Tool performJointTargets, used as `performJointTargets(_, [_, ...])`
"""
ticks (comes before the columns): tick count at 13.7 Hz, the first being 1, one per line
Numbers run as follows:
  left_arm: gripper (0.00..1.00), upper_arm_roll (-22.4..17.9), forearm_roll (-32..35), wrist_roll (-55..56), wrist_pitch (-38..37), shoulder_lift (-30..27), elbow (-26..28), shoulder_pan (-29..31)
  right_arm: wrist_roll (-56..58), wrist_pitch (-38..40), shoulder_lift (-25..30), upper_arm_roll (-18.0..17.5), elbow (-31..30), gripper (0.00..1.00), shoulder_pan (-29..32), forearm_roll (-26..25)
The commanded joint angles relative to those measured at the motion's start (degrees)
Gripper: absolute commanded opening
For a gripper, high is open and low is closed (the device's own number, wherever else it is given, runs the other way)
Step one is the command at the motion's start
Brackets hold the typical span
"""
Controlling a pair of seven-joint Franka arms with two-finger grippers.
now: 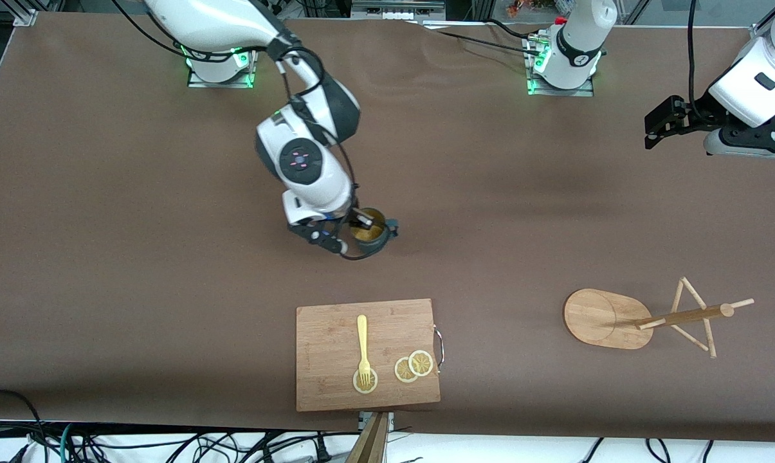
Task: Pass cup and hang on rack
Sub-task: 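Grasp the teal mug with the right gripper and carry it toward the table middle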
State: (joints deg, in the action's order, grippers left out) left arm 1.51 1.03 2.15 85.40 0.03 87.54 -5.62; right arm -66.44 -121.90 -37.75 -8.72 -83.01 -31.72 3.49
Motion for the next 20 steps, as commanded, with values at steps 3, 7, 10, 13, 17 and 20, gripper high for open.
performJointTargets(3, [1.00,-0.1,0.8,0.3,-0.9,0.8,-1.6,-0.1,-11.4,0.9,-6.6,0.9,8.4,0.00,-6.2,-1.6])
performJointTargets(7, [1.00,-0.1,0.8,0.3,-0.9,0.8,-1.6,0.0,-16.8,-0.1,-7.7,0.8,8.4,0.00,-7.5,-1.6])
performJointTargets(10, [1.00,-0.1,0.8,-0.1,-0.9,0.8,-1.6,0.2,-18.5,-0.6,-8.2,0.8,8.4,0.00,-8.4,-1.6])
performJointTargets(13, [1.00,0.1,1.0,0.1,-0.7,1.4,-1.4,0.0,-18.5,-1.0,-8.9,0.7,8.4,0.00,-8.5,-1.6])
performJointTargets(17, [1.00,0.2,1.4,0.7,-0.8,1.5,-1.3,0.1,-18.5,-2.4,-10.2,0.7,8.4,0.00,-9.3,-1.6])
performJointTargets(20, [1.00,-0.4,1.4,0.3,-0.9,1.6,-1.2,1.0,-18.5,-3.6,-10.8,0.7,8.4,0.10,-9.8,-1.6])
